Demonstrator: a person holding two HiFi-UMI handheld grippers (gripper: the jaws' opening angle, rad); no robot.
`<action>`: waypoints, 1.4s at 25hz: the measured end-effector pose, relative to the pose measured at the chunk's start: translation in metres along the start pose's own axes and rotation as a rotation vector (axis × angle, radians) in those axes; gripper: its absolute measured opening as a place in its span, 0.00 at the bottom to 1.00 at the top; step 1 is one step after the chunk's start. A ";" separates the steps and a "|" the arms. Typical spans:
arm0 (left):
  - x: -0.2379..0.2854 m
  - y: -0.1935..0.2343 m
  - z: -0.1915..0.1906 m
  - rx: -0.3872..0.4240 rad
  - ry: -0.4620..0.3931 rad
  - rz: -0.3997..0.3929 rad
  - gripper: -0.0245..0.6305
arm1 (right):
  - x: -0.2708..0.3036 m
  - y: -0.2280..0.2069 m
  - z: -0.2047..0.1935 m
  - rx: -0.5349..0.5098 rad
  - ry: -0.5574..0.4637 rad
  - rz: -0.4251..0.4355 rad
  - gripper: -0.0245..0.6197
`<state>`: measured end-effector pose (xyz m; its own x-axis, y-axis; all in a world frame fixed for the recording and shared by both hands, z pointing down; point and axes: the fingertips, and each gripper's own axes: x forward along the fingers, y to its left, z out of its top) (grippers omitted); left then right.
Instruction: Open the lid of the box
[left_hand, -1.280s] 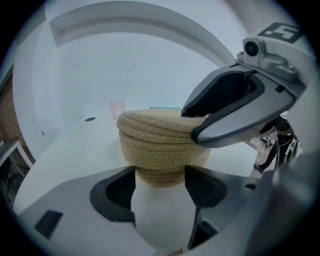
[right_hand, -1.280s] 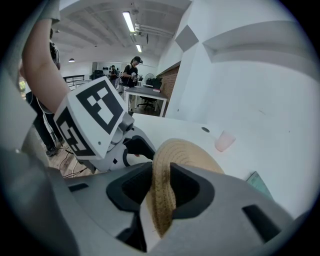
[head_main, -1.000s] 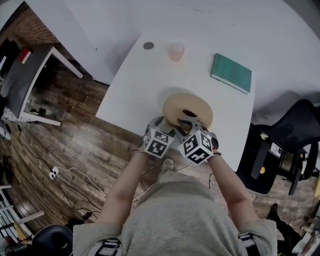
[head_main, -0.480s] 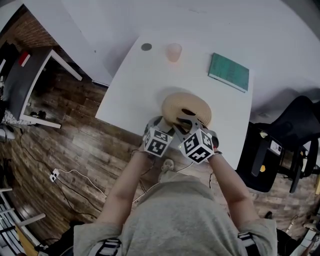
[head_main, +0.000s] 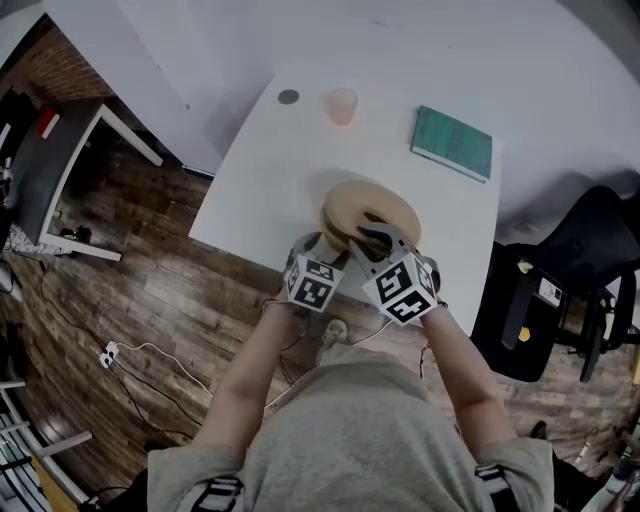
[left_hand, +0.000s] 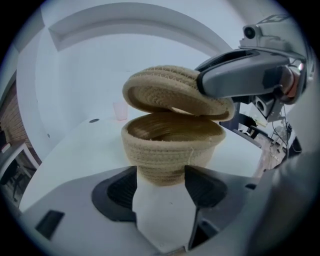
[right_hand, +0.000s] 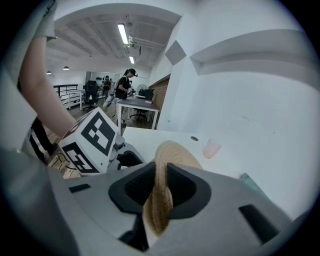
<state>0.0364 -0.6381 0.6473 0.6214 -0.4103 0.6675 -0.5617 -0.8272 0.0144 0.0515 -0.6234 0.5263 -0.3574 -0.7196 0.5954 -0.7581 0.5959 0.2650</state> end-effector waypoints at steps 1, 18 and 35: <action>0.000 0.000 0.000 -0.002 -0.001 0.003 0.47 | -0.002 -0.002 0.001 0.012 -0.009 -0.006 0.16; -0.001 -0.001 -0.001 -0.013 -0.002 0.021 0.47 | -0.037 -0.045 0.011 0.264 -0.188 -0.132 0.15; -0.051 -0.002 0.000 -0.059 -0.090 0.089 0.41 | -0.093 -0.056 0.015 0.427 -0.325 -0.259 0.15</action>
<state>0.0055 -0.6157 0.6132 0.6129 -0.5160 0.5985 -0.6461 -0.7633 0.0036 0.1187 -0.5954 0.4446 -0.2290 -0.9349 0.2712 -0.9711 0.2385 0.0020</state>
